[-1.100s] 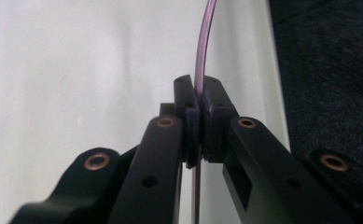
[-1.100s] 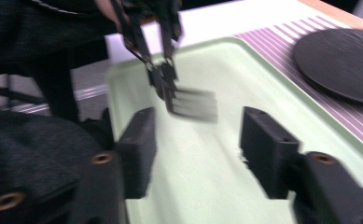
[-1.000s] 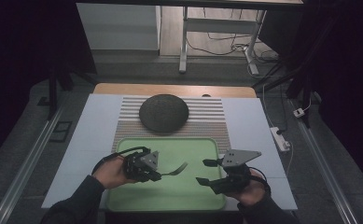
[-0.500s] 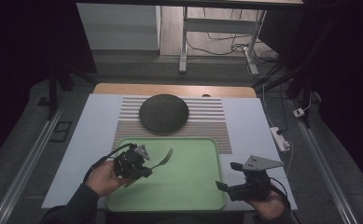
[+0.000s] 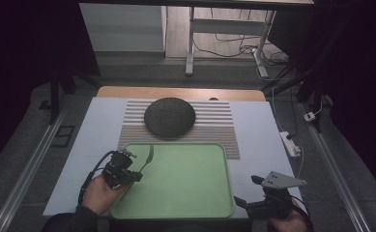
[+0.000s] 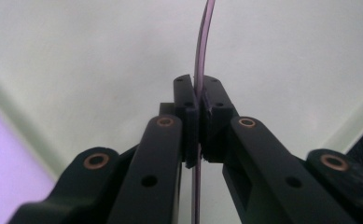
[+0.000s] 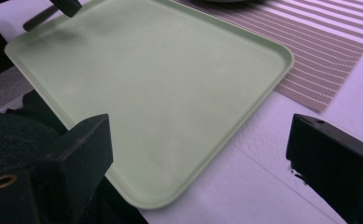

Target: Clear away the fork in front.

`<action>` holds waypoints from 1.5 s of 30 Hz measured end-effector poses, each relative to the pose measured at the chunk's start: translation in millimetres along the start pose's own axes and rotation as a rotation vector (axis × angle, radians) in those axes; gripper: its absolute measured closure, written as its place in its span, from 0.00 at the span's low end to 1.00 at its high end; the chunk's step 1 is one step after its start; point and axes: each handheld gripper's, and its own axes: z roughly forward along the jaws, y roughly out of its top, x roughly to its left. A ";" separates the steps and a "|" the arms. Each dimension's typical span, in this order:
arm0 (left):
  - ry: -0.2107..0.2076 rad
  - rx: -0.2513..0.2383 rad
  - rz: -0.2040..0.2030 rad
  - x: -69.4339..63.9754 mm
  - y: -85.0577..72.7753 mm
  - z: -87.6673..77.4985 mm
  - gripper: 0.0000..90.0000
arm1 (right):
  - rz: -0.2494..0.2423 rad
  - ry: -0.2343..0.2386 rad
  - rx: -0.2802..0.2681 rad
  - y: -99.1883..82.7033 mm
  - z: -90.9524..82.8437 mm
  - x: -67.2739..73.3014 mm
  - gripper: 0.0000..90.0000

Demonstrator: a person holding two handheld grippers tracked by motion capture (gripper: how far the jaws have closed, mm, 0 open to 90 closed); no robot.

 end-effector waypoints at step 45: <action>0.066 -0.046 -0.043 34.2 33.8 23.9 0.98 | 0.044 0.021 0.067 -14.4 -5.7 -6.2 0.04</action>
